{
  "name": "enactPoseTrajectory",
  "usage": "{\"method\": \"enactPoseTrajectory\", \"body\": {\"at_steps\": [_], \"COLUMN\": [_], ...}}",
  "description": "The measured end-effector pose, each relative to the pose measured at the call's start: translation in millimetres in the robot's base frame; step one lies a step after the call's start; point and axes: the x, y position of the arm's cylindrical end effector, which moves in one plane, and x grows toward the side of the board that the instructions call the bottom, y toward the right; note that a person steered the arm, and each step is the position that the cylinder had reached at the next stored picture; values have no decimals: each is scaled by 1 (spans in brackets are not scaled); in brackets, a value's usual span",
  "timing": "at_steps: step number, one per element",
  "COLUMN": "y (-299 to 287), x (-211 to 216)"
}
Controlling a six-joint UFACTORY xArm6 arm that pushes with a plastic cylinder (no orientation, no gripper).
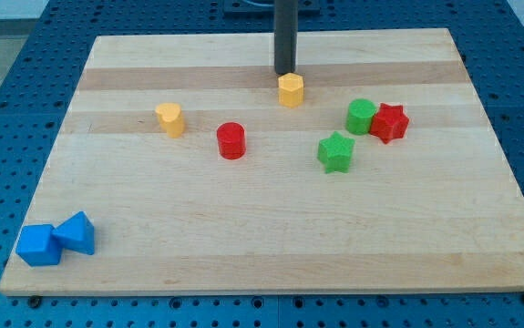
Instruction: Push the yellow hexagon to the diagonal top right of red circle
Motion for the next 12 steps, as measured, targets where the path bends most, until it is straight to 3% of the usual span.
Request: {"method": "enactPoseTrajectory", "body": {"at_steps": [2, 3, 7, 12], "y": [48, 50, 24, -33], "x": [-9, 6, 31, 34]}}
